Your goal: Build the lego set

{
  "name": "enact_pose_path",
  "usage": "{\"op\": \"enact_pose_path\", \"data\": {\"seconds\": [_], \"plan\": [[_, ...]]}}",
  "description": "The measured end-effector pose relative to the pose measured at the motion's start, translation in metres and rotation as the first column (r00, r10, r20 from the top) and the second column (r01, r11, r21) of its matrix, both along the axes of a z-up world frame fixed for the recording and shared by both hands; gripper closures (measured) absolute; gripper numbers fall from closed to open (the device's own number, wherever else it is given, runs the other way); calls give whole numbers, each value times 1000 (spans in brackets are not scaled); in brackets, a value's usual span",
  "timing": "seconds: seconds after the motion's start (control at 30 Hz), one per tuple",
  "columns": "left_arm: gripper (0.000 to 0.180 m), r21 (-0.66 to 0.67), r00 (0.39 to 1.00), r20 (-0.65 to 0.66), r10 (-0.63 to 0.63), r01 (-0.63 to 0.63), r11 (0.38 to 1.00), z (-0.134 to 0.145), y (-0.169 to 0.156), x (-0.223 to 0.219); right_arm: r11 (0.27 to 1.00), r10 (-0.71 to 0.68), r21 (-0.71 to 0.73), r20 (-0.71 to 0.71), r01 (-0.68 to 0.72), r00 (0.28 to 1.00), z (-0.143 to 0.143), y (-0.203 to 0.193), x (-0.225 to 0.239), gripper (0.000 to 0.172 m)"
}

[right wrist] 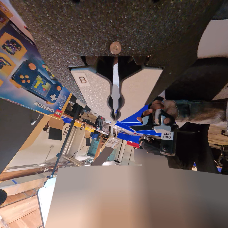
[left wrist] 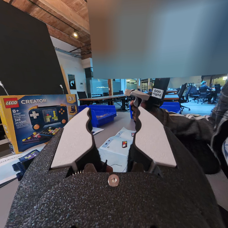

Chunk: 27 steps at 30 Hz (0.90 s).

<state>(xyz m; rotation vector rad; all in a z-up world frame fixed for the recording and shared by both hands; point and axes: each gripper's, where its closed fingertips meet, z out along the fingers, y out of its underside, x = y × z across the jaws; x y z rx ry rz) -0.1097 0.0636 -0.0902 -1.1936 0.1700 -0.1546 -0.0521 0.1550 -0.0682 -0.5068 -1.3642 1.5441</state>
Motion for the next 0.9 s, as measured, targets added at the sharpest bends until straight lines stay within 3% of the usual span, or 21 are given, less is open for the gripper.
{"op": "enact_pose_path", "data": {"seconds": [0.17,0.43,0.53,0.6,0.67,0.77,0.83,0.9], "plan": [[109,-77,997,-8,-78,78,994,-8,8,12,1000,0,25,21,-1,1000,-7,-3,2,169],[109,-85,1000,-7,-18,17,996,-7,8,3,999,39,1,85,-40,996,-20,-5,-6,169],[114,-80,1000,1,12,-12,997,-6,6,-2,989,138,-72,144,-129,980,-26,-12,-8,169],[117,-94,1000,17,8,-7,996,-7,7,-4,963,225,-199,226,-181,948,-31,-15,-13,169],[123,-144,999,34,31,-26,989,-15,11,-9,880,319,-449,326,-151,890,-35,-9,-24,169],[139,-226,989,139,52,-20,974,-22,20,-14,606,447,-790,243,-91,861,-26,4,-29,169],[141,-256,967,252,-23,90,963,-14,27,3,457,427,-888,166,-54,889,-22,11,-28,170],[142,-239,913,398,-85,193,952,-7,37,21,382,371,-923,102,-52,923,-16,11,-24,169]]}}
